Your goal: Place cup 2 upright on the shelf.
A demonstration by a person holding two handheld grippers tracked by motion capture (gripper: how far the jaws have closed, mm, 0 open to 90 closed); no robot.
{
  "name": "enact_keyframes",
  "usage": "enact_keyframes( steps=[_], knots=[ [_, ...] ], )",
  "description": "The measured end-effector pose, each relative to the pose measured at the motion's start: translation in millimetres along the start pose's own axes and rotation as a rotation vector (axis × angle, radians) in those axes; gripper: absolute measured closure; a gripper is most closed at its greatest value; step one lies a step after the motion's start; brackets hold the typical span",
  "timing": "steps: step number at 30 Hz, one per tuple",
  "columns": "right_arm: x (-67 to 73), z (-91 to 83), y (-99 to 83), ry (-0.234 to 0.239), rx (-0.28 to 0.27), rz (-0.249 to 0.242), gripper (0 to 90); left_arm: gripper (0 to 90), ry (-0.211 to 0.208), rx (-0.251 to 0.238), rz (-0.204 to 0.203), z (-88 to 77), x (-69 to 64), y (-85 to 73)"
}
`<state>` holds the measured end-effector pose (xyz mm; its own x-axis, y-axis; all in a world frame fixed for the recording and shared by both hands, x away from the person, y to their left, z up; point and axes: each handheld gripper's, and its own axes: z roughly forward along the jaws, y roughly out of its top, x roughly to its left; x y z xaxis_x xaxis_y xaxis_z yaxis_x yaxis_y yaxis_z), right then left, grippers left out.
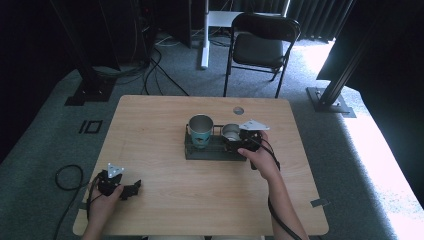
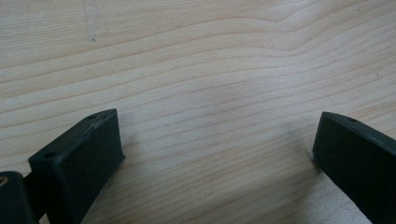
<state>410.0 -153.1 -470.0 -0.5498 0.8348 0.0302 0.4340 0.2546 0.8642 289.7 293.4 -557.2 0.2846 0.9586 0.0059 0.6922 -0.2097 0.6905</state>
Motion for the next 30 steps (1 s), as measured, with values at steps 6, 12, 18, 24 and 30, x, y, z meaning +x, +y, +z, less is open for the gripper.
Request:
enact_keyframes(
  steps=[6,12,18,24,30],
  knots=[
    [-1.5,-8.3,0.0,0.004,-0.018,0.006,11.5,2.3,0.0,0.0,0.0,0.0,0.0,0.0],
    [-3.1,-16.8,1.8,-0.004,-0.032,0.004,11.5,2.3,0.0,0.0,-0.001,0.0,0.0,0.0],
    [-7.9,-27.2,0.2,-0.005,-0.05,0.005,11.5,2.3,0.0,0.0,0.0,0.0,0.0,0.0],
    [-14.6,-37.9,-5.0,-0.013,-0.056,0.014,11.5,2.3,0.0,0.0,0.0,0.0,0.0,0.0],
    [-22.5,-47.7,-14.7,-0.027,-0.049,0.03,11.5,2.3,0.0,0.0,0.0,0.0,0.0,0.0]
  ],
)
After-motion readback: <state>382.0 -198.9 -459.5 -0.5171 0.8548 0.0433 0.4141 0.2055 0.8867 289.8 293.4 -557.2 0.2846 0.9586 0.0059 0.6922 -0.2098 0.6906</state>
